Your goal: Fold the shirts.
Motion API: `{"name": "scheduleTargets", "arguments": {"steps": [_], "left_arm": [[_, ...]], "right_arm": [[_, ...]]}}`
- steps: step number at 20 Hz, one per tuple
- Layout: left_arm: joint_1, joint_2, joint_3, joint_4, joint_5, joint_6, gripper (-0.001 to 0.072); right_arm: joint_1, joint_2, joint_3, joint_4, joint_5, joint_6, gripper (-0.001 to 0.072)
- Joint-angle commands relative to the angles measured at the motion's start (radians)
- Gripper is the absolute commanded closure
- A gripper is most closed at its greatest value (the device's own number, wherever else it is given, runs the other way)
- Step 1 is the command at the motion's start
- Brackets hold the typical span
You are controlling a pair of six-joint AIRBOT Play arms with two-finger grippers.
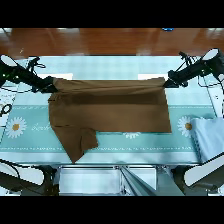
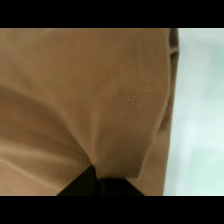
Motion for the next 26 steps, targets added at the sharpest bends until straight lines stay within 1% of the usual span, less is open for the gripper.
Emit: {"name": "scheduleTargets", "arguments": {"steps": [1,5,7,8,9,10,13,15,17,19,20,22,24,26], "left_arm": [[0.001,0.0,-0.035,0.006,-0.011,0.003,0.0688],[0.001,0.001,-0.035,0.005,-0.005,0.001,0.0688],[0.001,0.001,-0.035,0.006,-0.016,-0.002,0.0687],[0.001,0.001,-0.035,0.006,-0.025,-0.018,0.0623],[0.002,0.001,-0.034,0.006,-0.039,-0.033,0.041],[0.003,0.003,-0.034,0.01,-0.055,-0.046,0.0206],[0.032,0.05,-0.037,0.01,-0.08,-0.066,0.0199],[0.075,0.12,-0.079,0.011,-0.081,-0.063,0.0199],[0.149,0.226,-0.204,0.037,-0.062,-0.056,0.0199],[0.255,0.346,-0.386,0.03,-0.007,-0.054,0.0199],[0.308,0.404,-0.484,0.01,0.023,-0.052,0.0199],[0.402,0.516,-0.697,-0.052,0.092,-0.02,0.0199],[0.469,0.605,-0.892,-0.118,0.165,-0.009,0.0199],[0.481,0.635,-0.994,-0.179,0.168,0.072,0.0199]], "right_arm": [[-0.008,0.0,-0.009,-0.016,0.031,0.008,0.0687],[-0.003,-0.015,-0.009,-0.018,0.035,0.009,0.0687],[-0.003,-0.022,-0.009,-0.017,0.037,0.026,0.0686],[-0.003,-0.023,-0.009,-0.018,0.037,0.045,0.0636],[-0.003,-0.023,-0.009,-0.021,0.039,0.074,0.0422],[-0.007,-0.019,-0.009,-0.018,0.051,0.081,0.0303],[-0.05,0.043,-0.011,-0.004,0.073,0.109,0.0298],[-0.092,0.142,-0.069,-0.006,0.023,0.105,0.0298],[-0.146,0.279,-0.232,-0.006,-0.072,0.084,0.0298],[-0.201,0.433,-0.475,0.024,-0.177,0.043,0.0298],[-0.229,0.516,-0.616,0.073,-0.227,-0.002,0.0298],[-0.263,0.669,-0.87,0.188,-0.306,-0.092,0.0299],[-0.268,0.797,-1.054,0.251,-0.367,-0.099,0.0299],[-0.268,0.879,-1.151,0.293,-0.368,-0.118,0.0299]]}}
